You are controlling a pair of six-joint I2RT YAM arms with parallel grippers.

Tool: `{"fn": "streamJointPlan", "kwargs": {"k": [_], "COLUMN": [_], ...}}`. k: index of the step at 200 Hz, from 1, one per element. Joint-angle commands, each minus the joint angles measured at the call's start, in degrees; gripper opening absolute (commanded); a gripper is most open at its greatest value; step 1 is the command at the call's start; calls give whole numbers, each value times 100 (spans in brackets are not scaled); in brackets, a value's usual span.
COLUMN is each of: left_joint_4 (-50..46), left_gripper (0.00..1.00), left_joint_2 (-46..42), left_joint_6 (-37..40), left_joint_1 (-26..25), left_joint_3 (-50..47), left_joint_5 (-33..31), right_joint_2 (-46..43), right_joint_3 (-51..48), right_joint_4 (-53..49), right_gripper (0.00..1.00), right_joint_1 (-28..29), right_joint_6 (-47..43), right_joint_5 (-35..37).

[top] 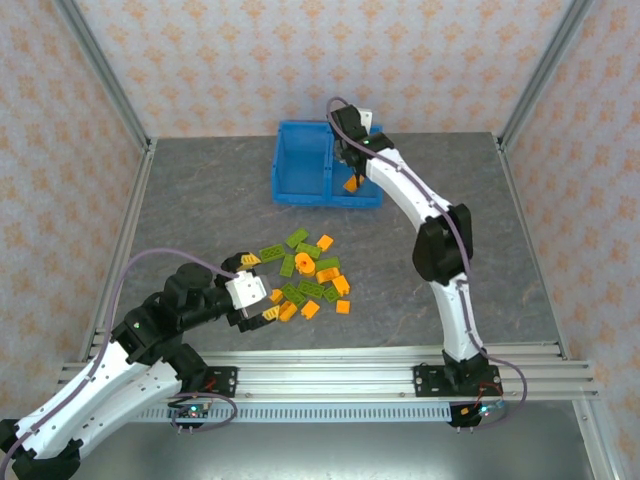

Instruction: Sort the legos into containers by color

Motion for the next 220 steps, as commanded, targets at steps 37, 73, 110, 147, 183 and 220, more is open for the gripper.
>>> {"fn": "streamJointPlan", "kwargs": {"k": [37, 73, 110, 147, 183, 220], "left_joint_4": [153, 194, 300, 212, -64, -110], "left_gripper": [100, 100, 100, 100, 100, 100], "left_joint_2": [16, 33, 47, 34, 178, 273], "left_joint_6": [110, 108, 52, 97, 273, 329], "left_joint_1": [-49, -53, -56, -52, -55, -55], "left_joint_3": [-88, -115, -141, -130, 14, 36], "left_joint_5": [-123, -142, -239, -219, 2, 158], "right_joint_2": [1185, 1300, 656, -1575, -3665, -4970], "right_joint_3": [1308, 1629, 1349, -1695, -4421, -6485], "right_joint_4": [-652, -808, -966, 277, 800, 832], "right_gripper": [41, 51, 51, 52, 53, 60], "right_joint_1": [-270, -274, -257, 18, 512, 1237], "right_joint_6": [-201, -207, -139, 57, 95, -47], "right_joint_5": [-515, -480, -543, -874, -1550, -2186]}}
